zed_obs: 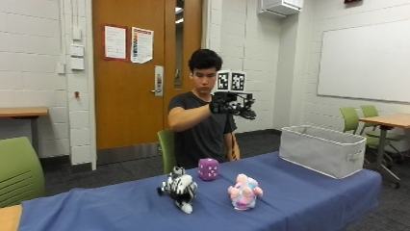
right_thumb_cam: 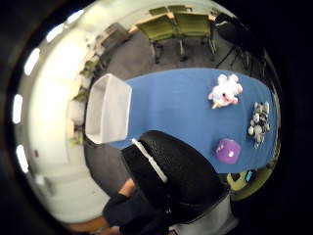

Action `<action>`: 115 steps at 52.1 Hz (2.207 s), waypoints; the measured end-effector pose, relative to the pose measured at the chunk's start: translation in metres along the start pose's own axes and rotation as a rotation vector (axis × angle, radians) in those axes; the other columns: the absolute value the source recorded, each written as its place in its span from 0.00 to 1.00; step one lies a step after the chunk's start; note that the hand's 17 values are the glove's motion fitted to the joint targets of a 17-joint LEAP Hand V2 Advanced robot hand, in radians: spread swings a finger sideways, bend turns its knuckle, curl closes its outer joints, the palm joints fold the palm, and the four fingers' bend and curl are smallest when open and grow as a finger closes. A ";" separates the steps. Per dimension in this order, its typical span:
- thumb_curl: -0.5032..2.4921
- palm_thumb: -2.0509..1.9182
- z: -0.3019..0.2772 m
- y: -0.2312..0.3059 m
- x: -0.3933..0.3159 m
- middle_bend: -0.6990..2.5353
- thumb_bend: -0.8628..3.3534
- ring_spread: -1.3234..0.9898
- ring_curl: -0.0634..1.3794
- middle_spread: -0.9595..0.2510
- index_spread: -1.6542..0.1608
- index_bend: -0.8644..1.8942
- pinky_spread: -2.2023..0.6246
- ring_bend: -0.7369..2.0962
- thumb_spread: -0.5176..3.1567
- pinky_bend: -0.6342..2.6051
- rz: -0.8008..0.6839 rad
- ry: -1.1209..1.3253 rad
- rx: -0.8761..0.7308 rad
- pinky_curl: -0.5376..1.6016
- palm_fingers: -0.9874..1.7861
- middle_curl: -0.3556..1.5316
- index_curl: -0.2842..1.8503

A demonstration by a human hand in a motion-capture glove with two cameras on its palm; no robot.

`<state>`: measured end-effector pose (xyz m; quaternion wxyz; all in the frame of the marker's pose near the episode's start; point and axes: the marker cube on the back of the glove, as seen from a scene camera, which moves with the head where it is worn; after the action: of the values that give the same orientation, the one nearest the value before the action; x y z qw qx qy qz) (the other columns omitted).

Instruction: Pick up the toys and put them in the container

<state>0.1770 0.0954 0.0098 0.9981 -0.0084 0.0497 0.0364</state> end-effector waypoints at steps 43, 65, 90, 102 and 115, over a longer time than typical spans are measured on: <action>0.22 0.51 0.248 0.105 0.086 0.27 0.20 0.41 0.19 0.68 0.75 0.38 0.74 0.33 0.44 0.37 0.106 -0.120 -0.319 0.42 0.43 0.36 0.31; 0.27 0.62 0.220 0.110 0.084 0.27 0.25 0.37 0.23 0.64 0.73 0.55 0.67 0.40 0.49 0.39 0.081 -0.068 -0.036 0.42 0.63 0.33 0.40; 0.35 0.66 0.054 -0.028 -0.004 0.49 0.23 0.39 0.40 0.51 0.74 0.40 0.61 0.64 0.39 0.41 -0.049 -0.059 0.214 0.43 0.85 0.47 0.37; 0.33 0.64 -0.059 -0.076 -0.137 0.54 0.22 0.41 0.41 0.54 0.75 0.49 0.60 0.67 0.47 0.41 -0.191 -0.084 0.328 0.43 0.87 0.50 0.42; 0.30 0.63 -0.122 -0.064 -0.326 0.57 0.21 0.42 0.41 0.57 0.76 0.53 0.60 0.70 0.53 0.43 -0.618 -0.303 0.296 0.44 0.84 0.51 0.46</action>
<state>-0.1539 0.0057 -0.0780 0.9484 0.1270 -0.0987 -0.2731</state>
